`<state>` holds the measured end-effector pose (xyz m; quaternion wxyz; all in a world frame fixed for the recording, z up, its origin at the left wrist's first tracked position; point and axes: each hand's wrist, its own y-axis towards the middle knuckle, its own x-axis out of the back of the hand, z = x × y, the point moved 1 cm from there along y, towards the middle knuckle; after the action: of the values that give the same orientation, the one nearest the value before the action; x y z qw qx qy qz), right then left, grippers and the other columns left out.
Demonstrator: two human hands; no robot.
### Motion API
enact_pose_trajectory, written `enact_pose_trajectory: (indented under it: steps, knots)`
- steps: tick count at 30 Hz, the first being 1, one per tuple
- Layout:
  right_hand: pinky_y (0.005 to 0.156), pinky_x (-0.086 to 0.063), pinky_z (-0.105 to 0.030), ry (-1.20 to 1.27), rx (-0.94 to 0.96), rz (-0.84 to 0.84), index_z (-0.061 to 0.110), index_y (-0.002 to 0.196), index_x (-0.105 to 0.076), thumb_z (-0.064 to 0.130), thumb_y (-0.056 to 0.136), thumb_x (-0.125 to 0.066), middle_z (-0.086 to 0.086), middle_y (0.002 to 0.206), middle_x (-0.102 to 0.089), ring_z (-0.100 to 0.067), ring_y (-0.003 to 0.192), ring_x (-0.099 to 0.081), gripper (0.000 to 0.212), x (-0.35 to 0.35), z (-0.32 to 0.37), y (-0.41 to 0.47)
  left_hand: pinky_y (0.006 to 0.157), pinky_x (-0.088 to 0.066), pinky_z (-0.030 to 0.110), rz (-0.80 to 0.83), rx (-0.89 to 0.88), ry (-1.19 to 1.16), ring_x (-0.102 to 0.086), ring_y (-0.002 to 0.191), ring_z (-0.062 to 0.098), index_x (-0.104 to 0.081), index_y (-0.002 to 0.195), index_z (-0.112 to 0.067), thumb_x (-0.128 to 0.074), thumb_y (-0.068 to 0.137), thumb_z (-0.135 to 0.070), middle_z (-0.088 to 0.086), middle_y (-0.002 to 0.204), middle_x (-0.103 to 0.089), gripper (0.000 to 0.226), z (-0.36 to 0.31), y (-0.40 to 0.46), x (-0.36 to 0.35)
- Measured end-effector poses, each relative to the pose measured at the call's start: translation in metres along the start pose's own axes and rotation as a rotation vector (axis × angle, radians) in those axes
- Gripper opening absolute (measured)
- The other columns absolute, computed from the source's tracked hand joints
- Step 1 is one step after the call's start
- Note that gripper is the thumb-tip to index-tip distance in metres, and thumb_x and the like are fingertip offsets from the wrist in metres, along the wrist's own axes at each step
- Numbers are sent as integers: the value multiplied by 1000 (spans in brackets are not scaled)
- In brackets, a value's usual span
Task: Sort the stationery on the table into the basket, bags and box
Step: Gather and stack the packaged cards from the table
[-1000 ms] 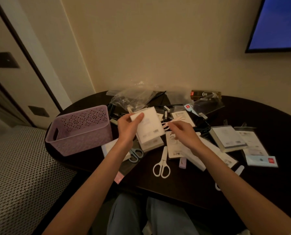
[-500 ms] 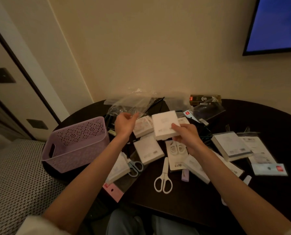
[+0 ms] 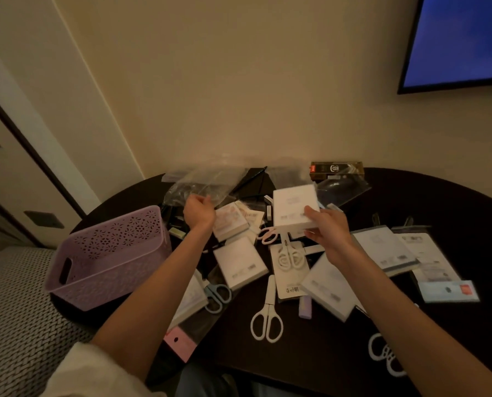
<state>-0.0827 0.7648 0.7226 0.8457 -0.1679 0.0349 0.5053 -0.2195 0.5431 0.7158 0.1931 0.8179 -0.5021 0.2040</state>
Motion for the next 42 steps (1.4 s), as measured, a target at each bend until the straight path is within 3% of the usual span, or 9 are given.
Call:
enact_pose_trajectory:
  steps: [4, 10, 14, 18, 22, 28, 33, 37, 42]
  knots:
    - [66, -50, -22, 33, 54, -73, 1, 126, -51, 16, 94, -57, -14, 122, -59, -21, 103, -58, 36, 5, 6, -3, 79, -50, 39, -21, -120, -142, -65, 84, 27, -55, 88, -9, -54, 97, -18, 12, 88, -67, 13, -3, 0, 17]
    - [70, -53, -23, 118, 215, -192, 2, 127, -45, 18, 96, -54, -7, 117, -56, -15, 98, -58, 36, 1, 30, -18, 62, -58, 25, 299, -355, -321, -64, 64, 13, -53, 85, -7, -54, 97, -11, 10, 85, -60, 13, -7, -10, 51]
    - [69, -53, -22, 196, 269, -260, 3, 126, -42, 16, 97, -53, -8, 121, -54, -16, 102, -56, 34, 0, 41, -29, 70, -58, 38, 449, -377, -278, -66, 71, 20, -54, 82, -9, -53, 96, -3, 8, 89, -68, 16, -5, -10, 63]
    - [59, -49, -16, 173, 308, -266, 4, 126, -41, 16, 98, -51, -4, 115, -52, -14, 99, -55, 32, 3, 44, -42, 87, -54, 51, 348, -262, -160, -67, 87, 26, -58, 82, -15, -54, 92, 5, 11, 96, -67, 23, 2, 2, 65]
    - [66, -51, -21, 125, 316, -282, 7, 120, -43, 17, 98, -51, -5, 116, -53, -17, 103, -56, 26, 11, 40, -47, 97, -47, 39, 138, -185, 148, -54, 119, 28, -57, 122, -7, -55, 88, 5, 14, 130, -56, 36, -1, -7, 62]
    - [65, -49, -21, 129, 225, -312, 7, 122, -42, 18, 98, -50, -5, 117, -50, -16, 102, -54, 28, 30, 27, -49, 95, -41, 32, 79, -684, 176, -52, 114, 26, -61, 113, -7, -60, 86, -5, 11, 119, -57, 27, -18, -84, 40]
    - [66, -51, -22, 157, 175, -336, 7, 124, -41, 19, 98, -51, -5, 114, -50, -15, 98, -54, 31, 49, 23, -56, 86, -38, 26, 158, -1114, 171, -49, 103, 16, -61, 101, -13, -68, 82, -37, 4, 109, -56, 31, -25, -149, 31]
    - [67, -49, -23, 157, 123, -307, 8, 111, -48, 17, 96, -52, -3, 99, -55, -11, 85, -55, 18, 64, 25, -66, 73, -35, 28, 251, -1245, 453, -46, 88, 16, -54, 96, -15, -69, 73, -57, 2, 99, -52, 50, -15, -176, 20]
    - [58, -43, -22, -46, 123, -187, 9, 90, -52, 16, 92, -51, -5, 86, -52, -13, 73, -50, 7, 73, 30, -81, 65, -32, 28, 332, -1297, 592, -56, 80, 22, -56, 86, -13, -63, 83, -33, 5, 86, -59, 21, -11, -181, 16]
